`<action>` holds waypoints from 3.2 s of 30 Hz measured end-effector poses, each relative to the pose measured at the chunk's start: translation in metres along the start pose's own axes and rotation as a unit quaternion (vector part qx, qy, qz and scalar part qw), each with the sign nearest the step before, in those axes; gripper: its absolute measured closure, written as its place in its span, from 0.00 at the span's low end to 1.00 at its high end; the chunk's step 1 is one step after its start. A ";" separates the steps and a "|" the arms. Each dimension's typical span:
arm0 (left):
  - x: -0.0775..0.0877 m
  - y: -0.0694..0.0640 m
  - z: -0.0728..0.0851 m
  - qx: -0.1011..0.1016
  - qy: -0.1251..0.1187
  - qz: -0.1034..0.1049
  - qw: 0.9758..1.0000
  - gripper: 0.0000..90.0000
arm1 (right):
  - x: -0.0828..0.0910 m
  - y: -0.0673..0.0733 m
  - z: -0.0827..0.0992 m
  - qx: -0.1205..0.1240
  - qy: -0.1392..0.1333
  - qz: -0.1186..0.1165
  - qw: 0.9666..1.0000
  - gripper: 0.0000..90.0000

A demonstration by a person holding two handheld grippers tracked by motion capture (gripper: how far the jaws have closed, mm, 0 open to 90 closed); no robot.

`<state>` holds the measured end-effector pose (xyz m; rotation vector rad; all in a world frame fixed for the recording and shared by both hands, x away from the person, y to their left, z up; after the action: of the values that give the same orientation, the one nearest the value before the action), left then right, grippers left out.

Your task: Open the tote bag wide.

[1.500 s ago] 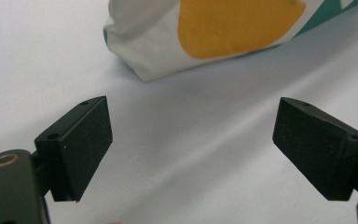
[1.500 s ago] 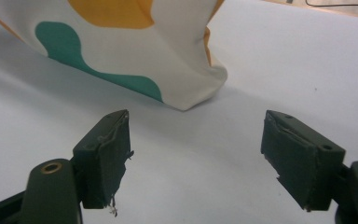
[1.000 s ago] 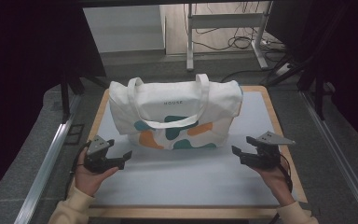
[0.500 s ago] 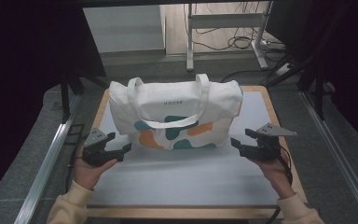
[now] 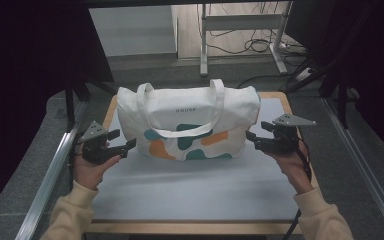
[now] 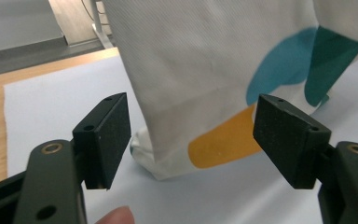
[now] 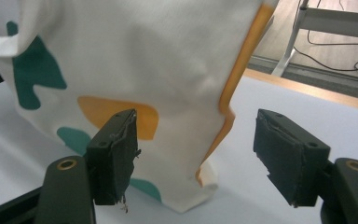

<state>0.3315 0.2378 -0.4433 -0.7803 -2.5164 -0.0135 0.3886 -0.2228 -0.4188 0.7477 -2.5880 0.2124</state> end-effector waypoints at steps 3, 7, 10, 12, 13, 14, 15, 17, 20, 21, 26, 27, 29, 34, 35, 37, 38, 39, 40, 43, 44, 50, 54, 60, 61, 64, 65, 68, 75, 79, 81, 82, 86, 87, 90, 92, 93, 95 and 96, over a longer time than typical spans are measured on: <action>0.001 0.004 -0.007 0.000 -0.003 0.000 1.000 0.33 | -0.003 -0.002 -0.008 0.001 -0.001 -0.001 1.000 0.36; 0.001 0.006 -0.015 -0.001 -0.007 0.004 1.000 0.36 | -0.005 -0.004 -0.015 -0.002 -0.003 -0.003 1.000 0.38; 0.001 0.007 -0.018 -0.003 -0.008 0.004 1.000 0.39 | -0.007 -0.004 -0.021 -0.004 -0.004 -0.007 1.000 0.39; -0.001 0.009 -0.021 -0.001 -0.008 0.005 1.000 0.40 | -0.009 -0.004 -0.022 -0.003 -0.003 -0.006 1.000 0.40; -0.001 0.009 -0.021 -0.001 -0.008 0.005 1.000 0.42 | -0.009 -0.004 -0.022 -0.002 -0.003 -0.007 1.000 0.40; -0.001 0.010 -0.022 -0.002 -0.007 0.008 1.000 0.43 | -0.010 -0.004 -0.023 -0.002 -0.003 -0.007 1.000 0.41; -0.001 0.010 -0.022 -0.002 -0.007 0.008 1.000 0.44 | -0.010 -0.004 -0.023 -0.002 -0.003 -0.007 1.000 0.41; -0.002 0.012 -0.023 -0.003 -0.007 0.012 1.000 0.45 | -0.012 -0.004 -0.025 -0.002 -0.002 -0.009 1.000 0.43; -0.004 0.014 -0.024 -0.001 -0.008 0.017 1.000 0.51 | -0.016 -0.002 -0.029 0.000 0.001 -0.013 1.000 0.48; -0.005 0.015 -0.024 -0.001 -0.007 0.021 1.000 0.54 | -0.017 -0.002 -0.030 0.000 0.000 -0.012 1.000 0.51; -0.007 0.016 -0.022 -0.007 -0.004 0.022 1.000 0.70 | -0.020 -0.003 -0.031 0.000 0.000 -0.006 1.000 0.65; -0.008 0.016 -0.021 -0.008 -0.003 0.022 1.000 0.73 | -0.020 -0.003 -0.030 0.002 0.000 -0.006 1.000 0.68; -0.007 0.016 -0.020 -0.011 -0.006 0.025 1.000 0.82 | -0.020 -0.003 -0.030 0.003 0.000 -0.008 1.000 0.77; -0.005 0.014 -0.018 -0.019 -0.007 0.032 0.999 0.92 | -0.018 -0.003 -0.028 0.012 -0.009 -0.001 1.000 0.90; -0.005 0.014 -0.017 -0.019 -0.007 0.033 0.999 0.92 | -0.017 -0.003 -0.028 0.011 -0.010 -0.005 1.000 0.91; -0.004 0.014 -0.018 -0.020 -0.007 0.034 0.999 0.94 | -0.017 -0.006 -0.026 0.005 -0.010 -0.012 1.000 0.91; -0.004 0.014 -0.018 -0.020 -0.008 0.036 0.999 0.94 | -0.017 -0.006 -0.026 0.003 -0.010 -0.015 1.000 0.92; -0.004 0.014 -0.018 -0.020 -0.008 0.036 0.999 0.95 | -0.017 -0.006 -0.026 0.002 -0.010 -0.016 1.000 0.92; -0.004 0.013 -0.017 -0.020 -0.008 0.037 0.999 0.95 | -0.017 -0.006 -0.025 0.003 -0.010 -0.017 1.000 0.93; -0.004 0.013 -0.017 -0.020 -0.008 0.037 0.999 0.96 | -0.017 -0.006 -0.025 0.004 -0.010 -0.018 1.000 0.93; -0.004 0.013 -0.017 -0.020 -0.008 0.038 0.999 0.96 | -0.017 -0.006 -0.025 0.004 -0.011 -0.019 1.000 0.94; -0.001 0.011 -0.011 -0.021 -0.013 0.045 0.999 0.98 | -0.014 -0.004 -0.022 0.008 -0.014 -0.021 1.000 0.96; 0.005 0.008 -0.005 -0.026 -0.016 0.050 0.998 0.98 | -0.006 0.001 -0.016 0.016 -0.024 -0.022 0.999 0.96; 0.008 0.002 0.006 -0.033 -0.018 0.056 0.998 0.98 | -0.002 0.006 -0.007 0.020 -0.027 -0.023 0.999 0.96; 0.008 0.002 0.007 -0.035 -0.019 0.057 0.998 0.98 | -0.002 0.006 -0.005 0.022 -0.025 -0.023 0.999 0.96; 0.007 -0.001 0.012 -0.035 -0.017 0.059 0.997 0.98 | -0.002 0.008 0.002 0.026 -0.022 -0.022 0.999 0.96; 0.007 -0.001 0.014 -0.037 -0.016 0.060 0.997 0.98 | -0.003 0.010 0.007 0.030 -0.018 -0.024 0.999 0.96; 0.004 -0.003 0.017 -0.041 -0.010 0.059 0.997 0.98 | -0.005 0.011 0.011 0.032 -0.013 -0.025 0.999 0.96; -0.005 -0.005 0.026 -0.036 0.014 0.064 0.997 0.99 | -0.014 0.015 0.024 0.040 0.007 -0.025 0.999 0.96; -0.010 -0.005 0.029 -0.038 0.021 0.065 0.997 0.99 | -0.020 0.017 0.031 0.043 0.018 -0.026 0.999 0.96; -0.012 -0.005 0.031 -0.037 0.023 0.067 0.997 0.99 | -0.023 0.018 0.035 0.043 0.023 -0.027 0.998 0.96; -0.012 -0.005 0.031 -0.037 0.023 0.067 0.997 0.99 | -0.023 0.018 0.035 0.043 0.023 -0.027 0.998 0.96; -0.017 -0.006 0.037 -0.036 0.031 0.069 0.997 0.99 | -0.030 0.019 0.045 0.040 0.037 -0.033 0.998 0.96; -0.017 -0.006 0.037 -0.036 0.031 0.069 0.997 0.99 | -0.032 0.020 0.046 0.040 0.039 -0.033 0.998 0.96; -0.021 -0.005 0.041 -0.035 0.037 0.071 0.996 0.99 | -0.034 0.020 0.050 0.041 0.044 -0.033 0.998 0.96; -0.023 -0.007 0.043 -0.042 0.045 0.065 0.996 1.00 | -0.037 0.020 0.054 0.042 0.051 -0.033 0.997 0.96; -0.025 -0.008 0.045 -0.048 0.050 0.062 0.996 1.00 | -0.041 0.021 0.059 0.044 0.061 -0.030 0.997 0.96; -0.028 -0.009 0.047 -0.057 0.060 0.056 0.995 0.99 | -0.043 0.021 0.061 0.043 0.065 -0.030 0.996 0.96; -0.029 -0.009 0.049 -0.058 0.064 0.055 0.995 0.99 | -0.045 0.020 0.063 0.042 0.068 -0.031 0.996 0.96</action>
<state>0.3250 0.2220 -0.4983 -0.9337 -2.3644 -0.1688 0.3885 -0.2009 -0.4958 0.8117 -2.4360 0.3437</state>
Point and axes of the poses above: each handheld gripper's, and its own axes: x roughly backward along the jaws, z roughly out of its underside, y roughly to its left, the point moved 4 cm from there along -x, roughly forward along the jaws, and after that the axes turned 5 degrees about z, right-handed, at the moved point
